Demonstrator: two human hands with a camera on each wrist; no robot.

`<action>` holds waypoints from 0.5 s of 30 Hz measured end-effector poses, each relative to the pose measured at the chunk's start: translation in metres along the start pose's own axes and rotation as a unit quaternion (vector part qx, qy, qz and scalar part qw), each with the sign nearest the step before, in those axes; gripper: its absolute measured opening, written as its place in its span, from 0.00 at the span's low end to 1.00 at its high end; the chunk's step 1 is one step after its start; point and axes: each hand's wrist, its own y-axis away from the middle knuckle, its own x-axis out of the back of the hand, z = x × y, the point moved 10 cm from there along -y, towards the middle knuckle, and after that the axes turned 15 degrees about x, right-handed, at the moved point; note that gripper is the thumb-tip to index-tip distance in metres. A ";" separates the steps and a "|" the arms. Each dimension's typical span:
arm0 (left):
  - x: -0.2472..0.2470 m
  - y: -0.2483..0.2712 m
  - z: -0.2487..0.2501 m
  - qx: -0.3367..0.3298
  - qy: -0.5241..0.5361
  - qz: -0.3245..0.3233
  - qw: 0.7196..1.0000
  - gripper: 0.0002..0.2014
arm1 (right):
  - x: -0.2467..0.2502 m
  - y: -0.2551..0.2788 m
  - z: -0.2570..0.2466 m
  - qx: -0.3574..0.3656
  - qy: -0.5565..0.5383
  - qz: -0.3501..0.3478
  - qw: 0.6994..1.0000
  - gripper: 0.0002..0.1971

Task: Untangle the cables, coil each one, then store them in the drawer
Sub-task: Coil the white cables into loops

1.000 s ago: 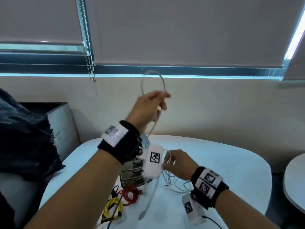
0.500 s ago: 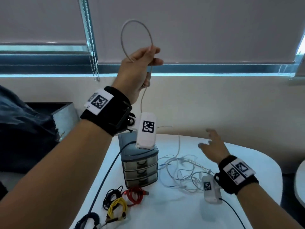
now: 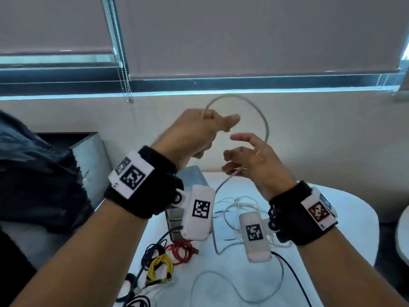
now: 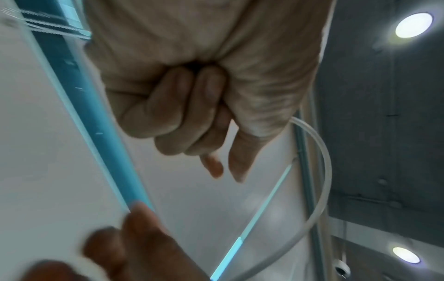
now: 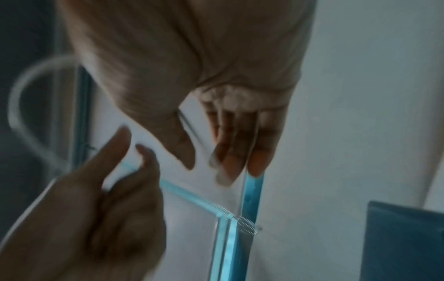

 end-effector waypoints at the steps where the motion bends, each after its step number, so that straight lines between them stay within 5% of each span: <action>1: -0.005 0.000 -0.025 0.027 -0.012 -0.018 0.999 0.14 | 0.016 0.004 0.008 -0.004 0.052 0.011 0.999 0.27; 4: -0.025 0.011 -0.091 0.092 -0.067 -0.072 0.991 0.19 | 0.032 0.031 0.028 -0.027 0.212 -0.116 0.970 0.47; 6: -0.040 0.023 -0.120 0.132 -0.069 -0.105 0.983 0.20 | 0.022 0.055 0.030 -0.035 0.200 -0.185 0.961 0.50; 11: -0.054 0.041 -0.135 0.174 0.109 -0.110 0.973 0.16 | -0.024 0.094 0.031 -0.011 0.161 -0.190 0.968 0.15; 15: -0.039 0.055 -0.165 0.181 0.200 -0.068 0.961 0.20 | -0.013 0.119 0.027 0.006 0.011 -0.017 1.000 0.10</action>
